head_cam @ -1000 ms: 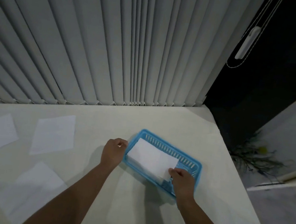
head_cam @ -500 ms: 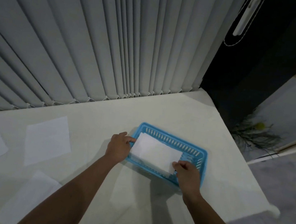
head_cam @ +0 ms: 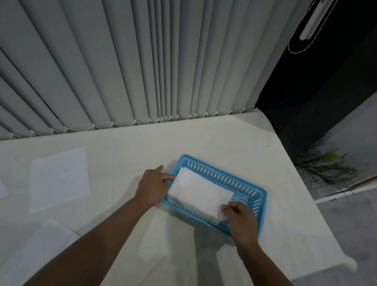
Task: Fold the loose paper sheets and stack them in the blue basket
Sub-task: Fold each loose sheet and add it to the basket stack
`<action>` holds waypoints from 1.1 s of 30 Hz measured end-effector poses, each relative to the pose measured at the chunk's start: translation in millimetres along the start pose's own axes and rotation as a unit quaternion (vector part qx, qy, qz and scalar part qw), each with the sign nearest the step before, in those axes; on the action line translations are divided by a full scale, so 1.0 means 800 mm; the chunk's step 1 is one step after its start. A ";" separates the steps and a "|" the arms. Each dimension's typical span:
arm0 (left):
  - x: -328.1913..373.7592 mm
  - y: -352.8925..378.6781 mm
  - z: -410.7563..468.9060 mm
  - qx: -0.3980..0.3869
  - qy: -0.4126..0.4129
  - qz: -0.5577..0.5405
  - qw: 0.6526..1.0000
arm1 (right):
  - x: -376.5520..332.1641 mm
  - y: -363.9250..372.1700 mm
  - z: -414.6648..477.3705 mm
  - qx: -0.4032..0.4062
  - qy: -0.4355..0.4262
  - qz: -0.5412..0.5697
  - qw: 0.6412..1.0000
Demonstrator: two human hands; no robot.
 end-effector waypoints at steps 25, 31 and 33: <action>0.016 -0.009 -0.014 -0.013 0.010 0.036 0.999 | -0.008 0.001 0.008 -0.015 -0.042 -0.028 0.999; 0.014 -0.007 -0.012 -0.014 0.016 0.049 0.999 | -0.004 0.002 0.011 -0.018 -0.042 -0.046 0.998; 0.012 -0.006 -0.011 -0.015 0.013 0.040 0.999 | -0.004 0.001 0.011 -0.021 -0.040 -0.048 0.998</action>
Point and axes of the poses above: each hand's wrist, its own z-axis towards the middle knuckle, its own y-axis out of the palm, x = y × z, the point moved 2 cm from there along z, towards the middle knuckle, and after that the axes turned 1 degree about -x, right-handed, at the moved point
